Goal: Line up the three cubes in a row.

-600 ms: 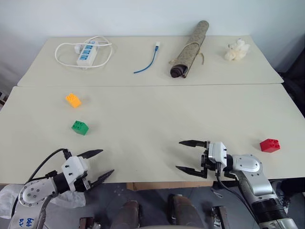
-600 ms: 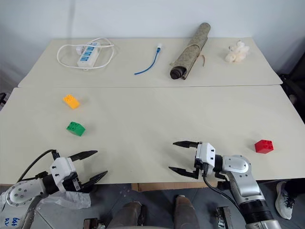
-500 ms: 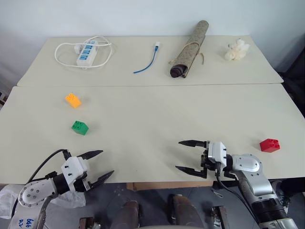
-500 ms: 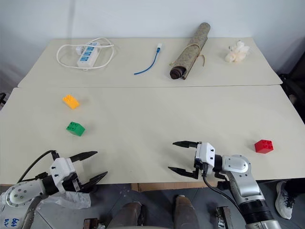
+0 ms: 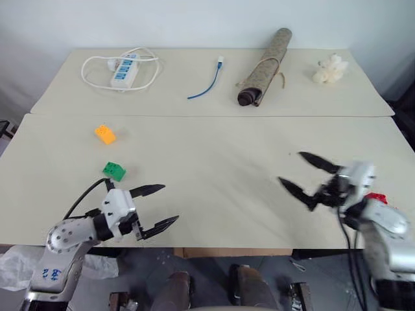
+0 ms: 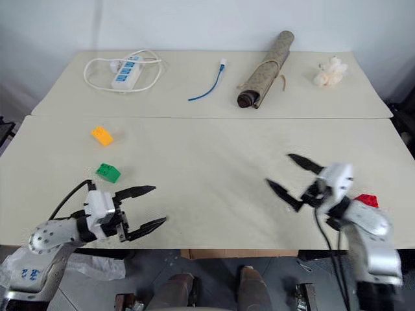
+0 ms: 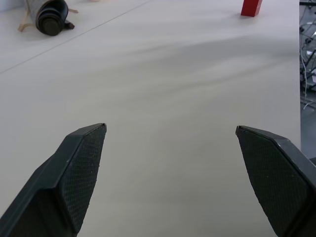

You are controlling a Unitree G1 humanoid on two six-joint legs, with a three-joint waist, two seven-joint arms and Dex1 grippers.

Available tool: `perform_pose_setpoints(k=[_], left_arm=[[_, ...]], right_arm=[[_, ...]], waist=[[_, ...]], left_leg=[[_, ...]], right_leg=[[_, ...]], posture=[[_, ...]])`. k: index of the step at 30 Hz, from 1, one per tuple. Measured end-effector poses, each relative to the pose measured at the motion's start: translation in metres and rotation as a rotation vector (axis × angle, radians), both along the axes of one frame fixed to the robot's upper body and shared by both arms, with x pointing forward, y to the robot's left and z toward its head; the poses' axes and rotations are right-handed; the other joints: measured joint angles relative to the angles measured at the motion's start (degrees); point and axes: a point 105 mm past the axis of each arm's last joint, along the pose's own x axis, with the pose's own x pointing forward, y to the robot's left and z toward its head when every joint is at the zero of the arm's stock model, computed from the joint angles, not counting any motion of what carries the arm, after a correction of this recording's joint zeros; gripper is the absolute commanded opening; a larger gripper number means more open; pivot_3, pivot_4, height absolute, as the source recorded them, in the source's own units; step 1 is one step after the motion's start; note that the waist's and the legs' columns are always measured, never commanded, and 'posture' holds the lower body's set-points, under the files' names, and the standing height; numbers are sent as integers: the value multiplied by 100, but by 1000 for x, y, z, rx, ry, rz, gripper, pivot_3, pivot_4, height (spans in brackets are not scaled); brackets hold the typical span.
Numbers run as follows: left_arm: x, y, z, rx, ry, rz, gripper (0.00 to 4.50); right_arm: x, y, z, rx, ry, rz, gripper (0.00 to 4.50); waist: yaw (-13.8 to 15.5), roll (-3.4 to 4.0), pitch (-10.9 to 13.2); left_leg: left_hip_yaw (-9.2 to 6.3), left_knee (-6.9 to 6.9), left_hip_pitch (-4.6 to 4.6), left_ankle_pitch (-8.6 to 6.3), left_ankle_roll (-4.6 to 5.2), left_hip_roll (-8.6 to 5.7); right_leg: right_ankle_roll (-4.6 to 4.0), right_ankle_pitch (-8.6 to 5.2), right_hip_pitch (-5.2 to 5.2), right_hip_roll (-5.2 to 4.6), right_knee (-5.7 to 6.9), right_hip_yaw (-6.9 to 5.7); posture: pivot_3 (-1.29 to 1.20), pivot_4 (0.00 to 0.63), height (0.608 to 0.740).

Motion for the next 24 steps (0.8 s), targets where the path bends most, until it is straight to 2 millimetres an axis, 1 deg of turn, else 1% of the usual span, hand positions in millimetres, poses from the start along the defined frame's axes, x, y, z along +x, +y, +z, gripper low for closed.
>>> perform_pose_setpoints(k=[2,4,6,8,10,12,13,14,15,16,18,22,24], left_arm=[[5,-4,0,-17,-1,-17,4473],[11,-7,-6,-19,21,-37,4473],[15,-11,-12,-11,42,-61,4473],[21,-21,-8,-18,28,-106,4473],[28,-30,-2,-29,3,-148,4473],[31,-31,-1,-26,0,-159,4473],[33,-31,-2,-21,3,-164,4473],[34,-31,-3,-11,1,-166,4473],[34,-31,-3,-3,-4,-171,4473],[34,-31,-4,-2,-4,-171,4473],[35,-32,-4,-17,-5,-162,4473],[36,-33,-5,-39,3,-142,4473],[34,-32,-8,-37,10,-144,4473]], right_arm=[[-13,-40,5,0,-4,-182,4500],[-33,-76,9,-9,-1,-334,4500],[-48,-96,9,-10,7,-421,4500],[-63,-116,-3,4,60,-505,4500],[-83,-146,-23,43,121,-648,4500],[-101,-166,-43,77,177,-762,4500],[-110,-170,-53,77,217,-794,4500],[-115,-168,-61,68,257,-797,4500],[-116,-163,-66,63,293,-782,4500],[-114,-159,-66,60,305,-771,4500],[-105,-152,-59,45,335,-766,4500],[-85,-141,-35,70,338,-752,4500],[-78,-139,-32,67,371,-743,4500]], waist=[[33,3,-2],[41,4,-2],[3,3,-2],[-7,3,-2],[-2,3,-2],[-6,13,-8],[-14,25,-14],[-38,35,-15],[-80,43,-19],[-113,48,-22],[-160,53,-25],[-127,52,-25],[-95,53,-25]], left_leg=[[0,0,0,-1,3,-3],[2,-1,1,-1,5,-3],[9,-2,11,-2,6,2],[7,-5,31,-5,11,4],[5,-5,35,-10,21,4],[7,-9,35,-18,35,3],[9,-14,35,-17,32,4],[13,-19,34,-16,32,4],[16,-22,37,-16,32,5],[17,-23,39,-16,32,5],[25,-23,46,-18,35,5],[17,-22,48,-17,37,7],[11,-29,46,-14,32,5]], right_leg=[[1,0,2,-1,-3,-1],[2,1,4,1,-5,0],[3,1,14,6,-5,7],[3,1,38,8,-10,5],[4,2,44,7,-14,4],[4,2,43,6,-17,8],[4,2,42,6,-22,10],[4,2,41,6,-23,15],[5,2,41,6,-23,19],[6,3,42,6,-22,21],[11,6,44,6,-22,31],[13,7,45,7,-22,28],[12,7,45,6,-28,24]], posture=[[0,150,740],[0,150,740],[0,150,740],[0,150,740],[0,150,740],[0,150,740],[0,150,740],[0,150,740],[0,150,740],[0,150,740],[0,150,740],[0,150,740],[0,150,740]])
